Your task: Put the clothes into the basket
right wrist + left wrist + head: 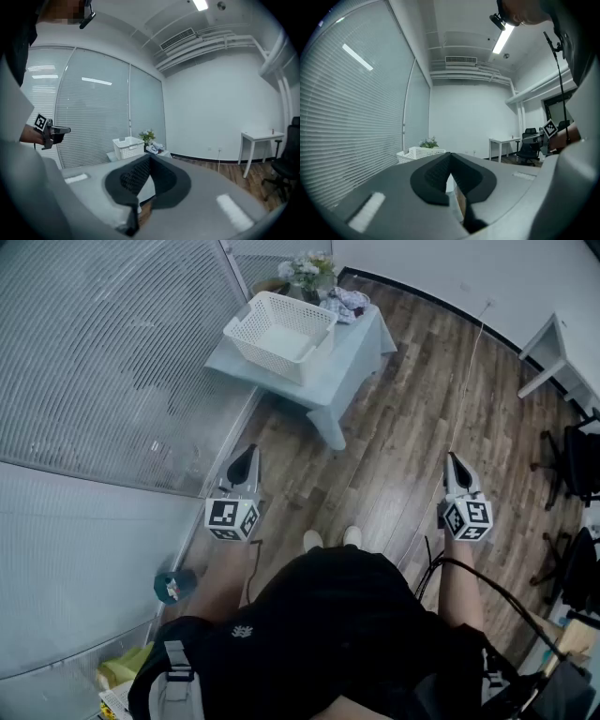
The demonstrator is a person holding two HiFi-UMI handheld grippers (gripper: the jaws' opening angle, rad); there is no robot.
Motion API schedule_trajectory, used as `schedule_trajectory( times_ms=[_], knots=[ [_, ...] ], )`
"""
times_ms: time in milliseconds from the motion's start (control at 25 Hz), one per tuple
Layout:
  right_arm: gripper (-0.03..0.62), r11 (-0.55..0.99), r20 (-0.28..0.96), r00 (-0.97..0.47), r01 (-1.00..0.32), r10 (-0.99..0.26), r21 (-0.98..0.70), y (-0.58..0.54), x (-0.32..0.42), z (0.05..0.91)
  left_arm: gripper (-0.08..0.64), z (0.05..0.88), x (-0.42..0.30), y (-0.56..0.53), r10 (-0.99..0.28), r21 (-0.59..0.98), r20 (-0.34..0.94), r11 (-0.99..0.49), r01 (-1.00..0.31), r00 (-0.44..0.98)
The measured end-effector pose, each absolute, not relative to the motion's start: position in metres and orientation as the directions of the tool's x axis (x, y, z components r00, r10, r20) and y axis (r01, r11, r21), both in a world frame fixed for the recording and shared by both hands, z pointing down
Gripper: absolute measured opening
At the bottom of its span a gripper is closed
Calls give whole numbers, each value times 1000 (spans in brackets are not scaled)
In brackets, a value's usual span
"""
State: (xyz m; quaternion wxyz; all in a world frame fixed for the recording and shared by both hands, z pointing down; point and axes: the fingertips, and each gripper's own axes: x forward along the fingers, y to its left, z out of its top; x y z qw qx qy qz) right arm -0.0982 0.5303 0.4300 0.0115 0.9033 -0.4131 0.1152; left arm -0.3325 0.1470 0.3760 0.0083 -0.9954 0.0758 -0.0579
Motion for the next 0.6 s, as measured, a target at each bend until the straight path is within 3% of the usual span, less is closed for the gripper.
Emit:
schedule_trajectory(
  times_ms=[600],
  knots=[
    [2,-612,137,598,-785,-790,-97,556,-54,415,8,346,-295,180,-224,-47,62,-974,-222,973]
  ],
)
